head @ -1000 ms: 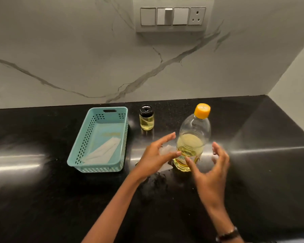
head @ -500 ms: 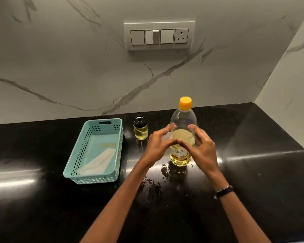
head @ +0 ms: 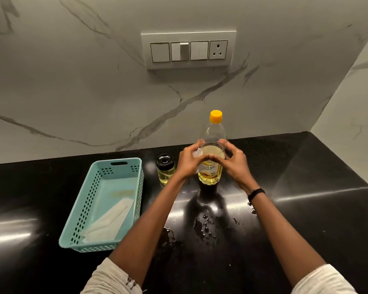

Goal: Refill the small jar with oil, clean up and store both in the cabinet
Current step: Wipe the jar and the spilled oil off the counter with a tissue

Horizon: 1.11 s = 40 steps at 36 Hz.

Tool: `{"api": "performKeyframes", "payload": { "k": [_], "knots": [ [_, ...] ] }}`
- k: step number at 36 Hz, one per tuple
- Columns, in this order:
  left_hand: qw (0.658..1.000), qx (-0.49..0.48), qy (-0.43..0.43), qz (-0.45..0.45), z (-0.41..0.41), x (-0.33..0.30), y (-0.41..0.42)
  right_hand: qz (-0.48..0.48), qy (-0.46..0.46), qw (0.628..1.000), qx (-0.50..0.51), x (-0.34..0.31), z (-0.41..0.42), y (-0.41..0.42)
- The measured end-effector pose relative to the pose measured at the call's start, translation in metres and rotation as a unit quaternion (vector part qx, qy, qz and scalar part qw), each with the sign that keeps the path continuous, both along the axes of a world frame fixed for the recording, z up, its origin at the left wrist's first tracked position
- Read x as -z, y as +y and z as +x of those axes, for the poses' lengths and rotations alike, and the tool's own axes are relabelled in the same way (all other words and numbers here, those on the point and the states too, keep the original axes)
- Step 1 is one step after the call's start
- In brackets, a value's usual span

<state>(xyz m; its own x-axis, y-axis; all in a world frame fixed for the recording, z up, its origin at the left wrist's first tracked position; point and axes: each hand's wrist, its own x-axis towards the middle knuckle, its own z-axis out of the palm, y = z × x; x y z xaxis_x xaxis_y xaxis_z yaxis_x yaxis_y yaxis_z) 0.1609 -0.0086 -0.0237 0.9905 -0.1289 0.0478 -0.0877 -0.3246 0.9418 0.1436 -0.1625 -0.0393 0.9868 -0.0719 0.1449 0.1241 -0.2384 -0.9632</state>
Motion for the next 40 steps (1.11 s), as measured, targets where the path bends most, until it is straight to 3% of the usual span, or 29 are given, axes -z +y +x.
{"api": "performKeyframes", "payload": {
  "k": [7,9,12,15,17,23,29,32,36,40],
  "knots": [
    [1.000,0.000,0.008,-0.013,-0.001,0.001,0.000,-0.058,0.007,0.998,-0.012,-0.001,0.003,-0.006],
    [0.996,-0.032,0.030,-0.083,-0.012,0.000,0.000,-0.103,-0.017,0.994,0.025,0.001,-0.005,-0.003],
    [0.958,-0.087,0.112,-0.250,-0.040,-0.006,0.001,-0.094,-0.062,0.988,0.106,0.000,-0.041,0.012],
    [0.913,-0.059,0.166,-0.368,-0.077,-0.010,-0.002,-0.094,-0.104,0.990,0.026,-0.002,-0.098,0.040],
    [0.897,-0.026,0.185,-0.400,-0.104,-0.005,-0.004,-0.107,-0.108,0.988,-0.011,0.006,-0.128,0.051],
    [0.879,-0.012,0.227,-0.418,-0.165,0.019,-0.011,-0.106,-0.091,0.989,0.041,0.032,-0.191,0.048],
    [0.917,0.014,0.243,-0.317,-0.219,0.036,-0.018,-0.088,-0.046,0.993,0.070,0.051,-0.236,0.020],
    [0.954,-0.021,0.212,-0.212,-0.245,0.050,-0.008,-0.159,-0.055,0.980,0.102,0.059,-0.259,-0.004],
    [0.979,-0.150,0.118,-0.073,-0.268,0.082,0.024,-0.251,-0.053,0.959,0.124,0.070,-0.278,-0.031],
    [0.973,-0.212,-0.013,0.087,-0.299,0.101,0.058,-0.302,-0.005,0.951,0.064,0.090,-0.293,-0.038]
  ]
}}
